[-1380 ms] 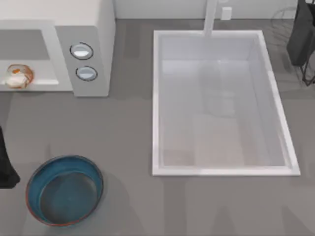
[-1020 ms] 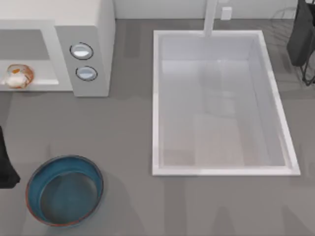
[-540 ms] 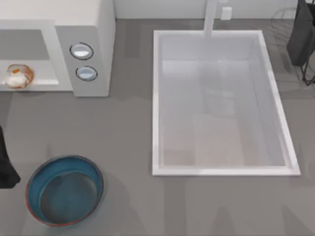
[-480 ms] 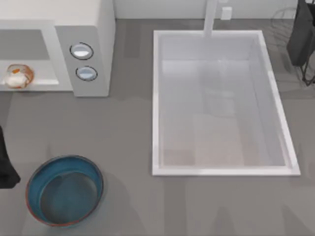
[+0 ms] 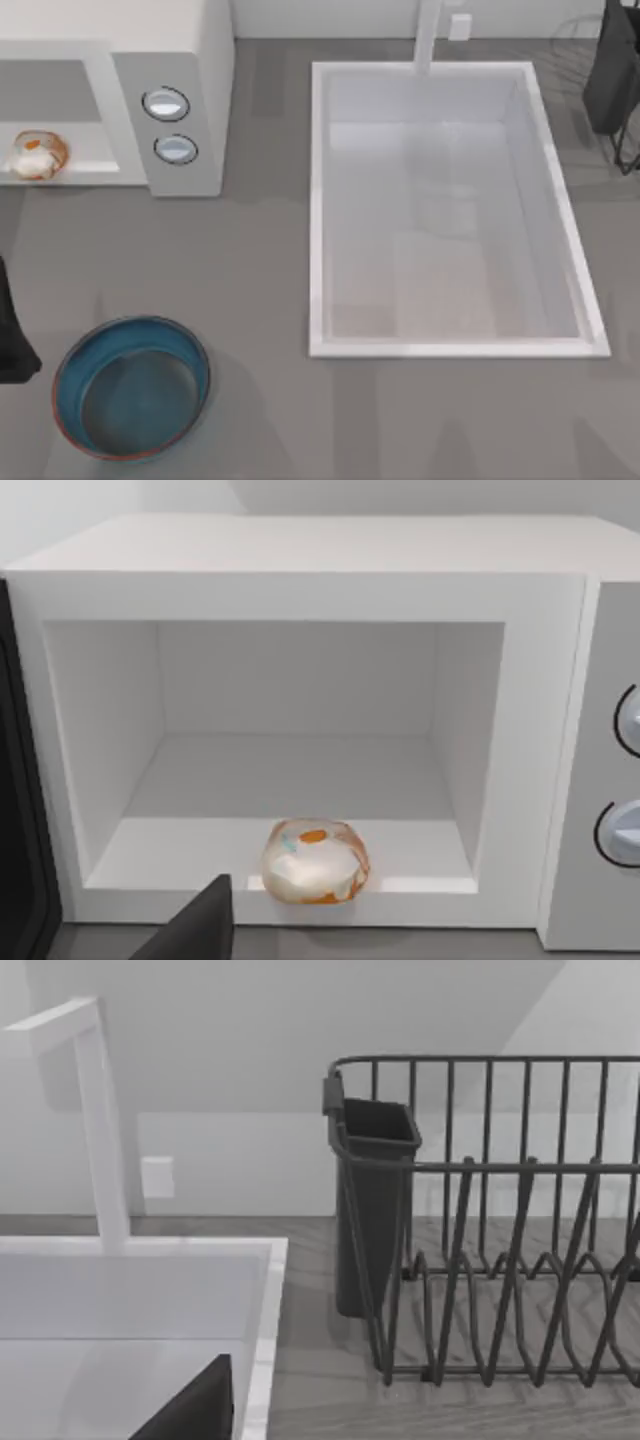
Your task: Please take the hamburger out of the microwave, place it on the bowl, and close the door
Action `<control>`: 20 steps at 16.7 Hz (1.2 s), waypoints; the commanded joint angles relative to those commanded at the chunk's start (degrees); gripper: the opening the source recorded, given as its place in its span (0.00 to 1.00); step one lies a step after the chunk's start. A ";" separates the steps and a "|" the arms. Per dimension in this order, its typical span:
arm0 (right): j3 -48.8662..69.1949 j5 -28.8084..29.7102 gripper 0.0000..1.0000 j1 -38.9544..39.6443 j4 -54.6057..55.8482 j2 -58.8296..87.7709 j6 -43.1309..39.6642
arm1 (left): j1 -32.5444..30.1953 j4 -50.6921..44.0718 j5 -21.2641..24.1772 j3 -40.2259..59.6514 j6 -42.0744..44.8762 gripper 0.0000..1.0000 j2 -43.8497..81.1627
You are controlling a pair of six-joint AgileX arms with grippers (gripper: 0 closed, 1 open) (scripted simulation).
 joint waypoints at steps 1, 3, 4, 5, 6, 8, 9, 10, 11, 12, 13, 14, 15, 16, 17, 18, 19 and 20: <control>0.00 0.00 1.00 0.00 0.00 0.00 0.00 | 0.00 0.00 0.00 0.00 0.00 1.00 0.00; 0.00 0.00 1.00 0.00 0.00 0.00 0.00 | 0.07 0.86 0.09 0.56 0.04 1.00 1.66; 0.00 0.00 1.00 0.00 0.00 0.00 0.00 | 0.14 1.72 0.19 1.13 0.08 1.00 3.34; 0.00 0.00 1.00 0.00 0.00 0.00 0.00 | 0.23 2.87 0.31 1.89 0.13 1.00 5.56; 0.00 0.00 1.00 0.00 0.00 0.00 0.00 | 0.34 4.31 0.47 2.83 0.19 1.00 8.35; 0.00 0.00 1.00 0.00 0.00 0.00 0.00 | 0.63 7.94 0.86 5.22 0.35 1.00 15.38; 0.00 0.00 1.00 0.00 0.00 0.00 0.00 | 0.80 10.06 1.09 6.62 0.44 1.00 19.50; 0.00 0.00 1.00 0.00 0.00 0.00 0.00 | 0.98 12.37 1.34 8.13 0.54 1.00 23.96; 0.00 0.00 1.00 0.00 0.00 0.00 0.00 | 1.18 14.83 1.61 9.75 0.65 1.00 28.73; 0.00 0.00 1.00 0.00 0.00 0.00 0.00 | 1.39 17.47 1.90 11.49 0.77 1.00 33.85; 0.00 0.00 1.00 0.00 0.00 0.00 0.00 | 1.61 20.24 2.20 13.31 0.89 1.00 39.21; 0.00 0.00 1.00 0.00 0.00 0.00 0.00 | 1.84 23.10 2.51 15.19 1.01 1.00 44.76; 0.00 0.00 1.00 0.00 0.00 0.00 0.00 | 2.07 26.05 2.83 17.13 1.14 1.00 50.47; 0.00 0.00 1.00 0.00 0.00 0.00 0.00 | 2.31 29.06 3.15 19.11 1.27 1.00 56.30; 0.00 0.00 1.00 0.00 0.00 0.00 0.00 | 2.56 32.13 3.49 21.12 1.41 1.00 62.24; 0.00 0.00 1.00 0.00 0.00 0.00 0.00 | 2.80 35.22 3.82 23.15 1.54 1.00 68.23; 0.00 0.00 1.00 0.00 0.00 0.00 0.00 | 3.05 38.31 4.16 25.19 1.68 1.00 74.23; 0.00 0.00 1.00 0.00 0.00 0.00 0.00 | 3.29 41.39 4.49 27.21 1.81 1.00 80.19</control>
